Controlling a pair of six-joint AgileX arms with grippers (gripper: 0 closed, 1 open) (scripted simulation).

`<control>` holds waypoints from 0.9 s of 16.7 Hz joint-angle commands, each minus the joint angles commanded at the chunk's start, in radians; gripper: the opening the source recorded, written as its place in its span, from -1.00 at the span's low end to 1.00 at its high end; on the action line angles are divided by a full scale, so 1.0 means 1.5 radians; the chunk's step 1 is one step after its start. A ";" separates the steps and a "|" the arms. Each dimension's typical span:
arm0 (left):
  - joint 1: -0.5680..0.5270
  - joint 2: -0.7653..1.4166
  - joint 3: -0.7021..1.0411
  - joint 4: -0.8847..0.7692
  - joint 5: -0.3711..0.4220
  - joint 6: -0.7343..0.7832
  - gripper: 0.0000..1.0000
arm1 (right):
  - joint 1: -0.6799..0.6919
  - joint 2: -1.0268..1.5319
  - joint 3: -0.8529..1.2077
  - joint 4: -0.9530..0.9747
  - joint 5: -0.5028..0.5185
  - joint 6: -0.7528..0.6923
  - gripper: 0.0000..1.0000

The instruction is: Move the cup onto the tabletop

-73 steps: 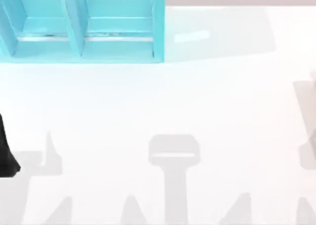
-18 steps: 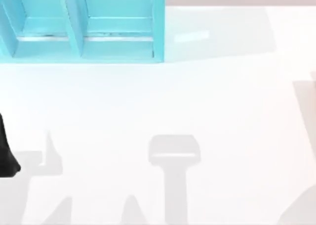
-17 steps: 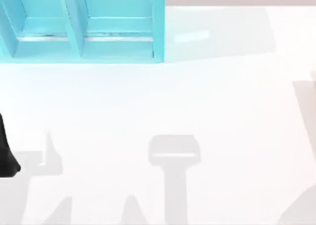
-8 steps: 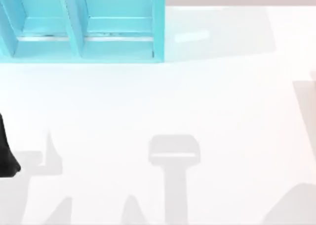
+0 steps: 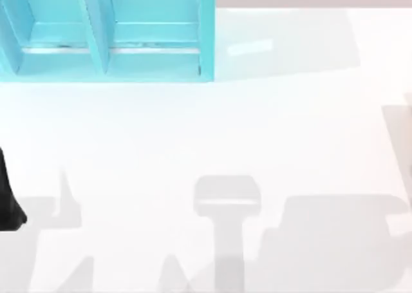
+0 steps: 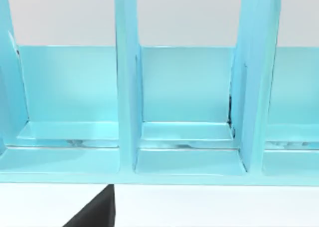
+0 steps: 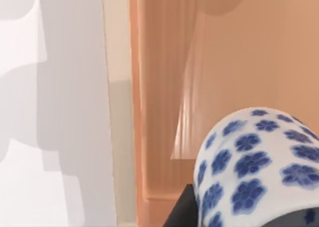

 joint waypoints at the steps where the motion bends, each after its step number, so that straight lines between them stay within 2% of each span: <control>1: 0.000 0.000 0.000 0.000 0.000 0.000 1.00 | 0.008 -0.008 0.004 -0.008 0.000 0.008 -1.00; 8: 0.000 0.000 0.000 0.000 0.000 0.000 1.00 | 0.029 0.016 0.025 -0.016 -0.001 0.032 -1.00; 11: 0.000 0.000 0.000 0.000 0.000 0.000 1.00 | 0.111 0.080 0.102 -0.036 0.000 0.114 -1.00; 15: 0.000 0.000 0.000 0.000 0.000 0.000 1.00 | 0.276 0.193 0.242 -0.065 0.000 0.278 -1.00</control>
